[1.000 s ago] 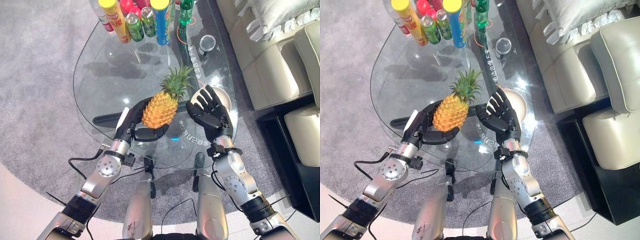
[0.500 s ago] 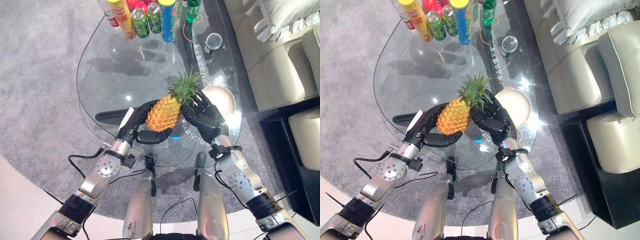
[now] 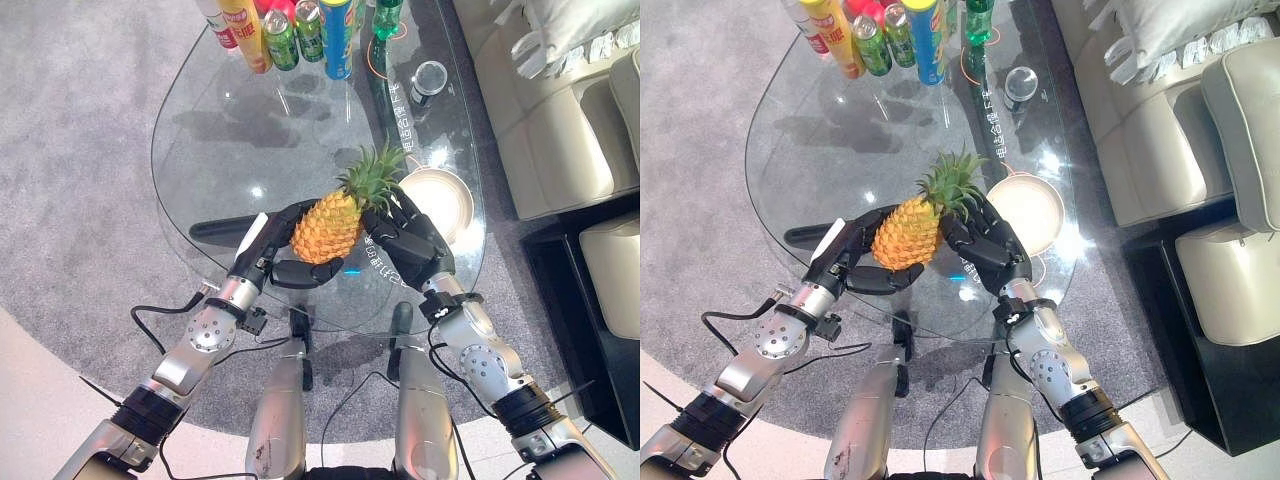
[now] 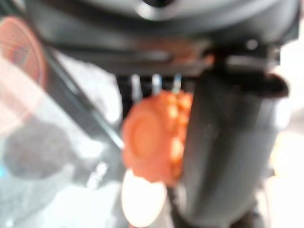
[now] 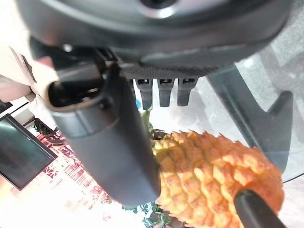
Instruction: Pick up the fruit to the plate
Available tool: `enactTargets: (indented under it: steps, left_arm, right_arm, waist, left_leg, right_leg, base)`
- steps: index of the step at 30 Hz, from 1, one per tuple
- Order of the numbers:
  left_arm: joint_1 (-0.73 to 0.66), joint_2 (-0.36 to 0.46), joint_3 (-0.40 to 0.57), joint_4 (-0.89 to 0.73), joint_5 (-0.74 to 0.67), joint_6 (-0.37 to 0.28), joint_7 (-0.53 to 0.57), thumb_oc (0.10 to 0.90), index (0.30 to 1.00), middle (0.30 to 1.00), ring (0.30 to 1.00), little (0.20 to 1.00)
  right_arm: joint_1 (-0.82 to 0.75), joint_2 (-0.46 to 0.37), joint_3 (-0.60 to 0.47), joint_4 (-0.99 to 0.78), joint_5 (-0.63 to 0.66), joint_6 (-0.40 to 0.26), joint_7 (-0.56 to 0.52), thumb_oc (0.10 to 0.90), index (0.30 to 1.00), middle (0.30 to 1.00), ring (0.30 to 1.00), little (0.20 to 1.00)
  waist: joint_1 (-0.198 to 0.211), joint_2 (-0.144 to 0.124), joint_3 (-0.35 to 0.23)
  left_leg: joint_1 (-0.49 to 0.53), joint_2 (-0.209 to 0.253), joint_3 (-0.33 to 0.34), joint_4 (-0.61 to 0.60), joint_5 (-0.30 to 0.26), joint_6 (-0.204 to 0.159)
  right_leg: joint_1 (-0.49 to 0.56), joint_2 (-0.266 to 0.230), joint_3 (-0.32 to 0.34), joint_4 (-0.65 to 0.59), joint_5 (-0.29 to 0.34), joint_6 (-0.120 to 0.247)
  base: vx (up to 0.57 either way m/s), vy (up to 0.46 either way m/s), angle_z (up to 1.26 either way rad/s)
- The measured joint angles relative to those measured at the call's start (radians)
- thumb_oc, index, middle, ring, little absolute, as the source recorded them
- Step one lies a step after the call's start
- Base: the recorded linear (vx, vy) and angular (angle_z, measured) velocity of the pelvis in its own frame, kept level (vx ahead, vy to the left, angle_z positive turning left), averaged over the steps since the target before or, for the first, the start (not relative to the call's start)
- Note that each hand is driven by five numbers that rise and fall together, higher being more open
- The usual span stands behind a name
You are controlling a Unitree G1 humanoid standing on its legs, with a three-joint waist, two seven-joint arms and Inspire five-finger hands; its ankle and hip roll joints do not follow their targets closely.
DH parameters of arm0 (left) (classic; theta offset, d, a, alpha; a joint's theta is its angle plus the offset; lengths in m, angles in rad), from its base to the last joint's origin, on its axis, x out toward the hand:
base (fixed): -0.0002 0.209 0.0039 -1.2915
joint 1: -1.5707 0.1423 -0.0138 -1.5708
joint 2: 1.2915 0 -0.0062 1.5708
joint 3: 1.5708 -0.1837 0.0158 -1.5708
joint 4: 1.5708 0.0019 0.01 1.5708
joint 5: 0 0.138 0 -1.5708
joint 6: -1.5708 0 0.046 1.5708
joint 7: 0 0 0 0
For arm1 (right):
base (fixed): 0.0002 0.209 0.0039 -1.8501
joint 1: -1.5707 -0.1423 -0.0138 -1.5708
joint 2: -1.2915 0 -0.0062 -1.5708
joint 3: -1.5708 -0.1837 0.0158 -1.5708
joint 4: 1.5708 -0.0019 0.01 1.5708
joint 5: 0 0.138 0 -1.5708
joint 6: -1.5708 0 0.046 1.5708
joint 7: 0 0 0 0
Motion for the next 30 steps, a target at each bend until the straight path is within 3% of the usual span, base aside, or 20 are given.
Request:
enactTargets:
  steps: [19, 28, 30]
  left_arm:
    - [-0.096, 0.100, -0.039, 0.012, -0.008, -0.004, -0.106, 0.100, 0.300, 0.300, 0.300, 0.200]
    - [-0.129, 0.115, -0.077, 0.031, -0.118, 0.004, -0.153, 0.100, 0.300, 0.300, 0.300, 0.200]
    - [-0.129, 0.115, -0.077, 0.031, -0.142, 0.004, -0.163, 0.100, 0.300, 0.300, 0.300, 0.200]
  right_arm:
    - [0.002, -0.007, 0.015, 0.045, 0.111, -0.061, 0.022, 0.800, 0.900, 0.900, 0.900, 0.900]
    - [0.002, -0.033, 0.030, 0.045, 0.148, -0.092, 0.053, 0.800, 0.900, 0.900, 0.900, 0.900]
    - [0.002, -0.040, 0.034, 0.045, 0.170, -0.097, 0.106, 0.800, 0.900, 0.900, 0.900, 0.900]
  waist:
    - [-0.003, 0.000, 0.000]
    - [-0.003, 0.000, 0.000]
    - [-0.003, 0.000, 0.000]
  left_leg:
    - [-0.005, -0.005, 0.000, -0.001, -0.001, 0.001]
    - [-0.021, -0.007, 0.000, 0.002, -0.001, 0.001]
    - [-0.021, -0.007, 0.000, 0.002, -0.001, 0.001]
  right_leg:
    - [-0.005, -0.005, 0.001, -0.001, 0.000, 0.003]
    - [-0.019, -0.006, 0.003, -0.002, 0.002, 0.003]
    - [-0.019, -0.006, 0.003, -0.002, 0.002, 0.003]
  base:
    - [0.00, 0.000, 0.00]
    - [0.00, 0.000, 0.00]
    - [0.00, 0.000, 0.00]
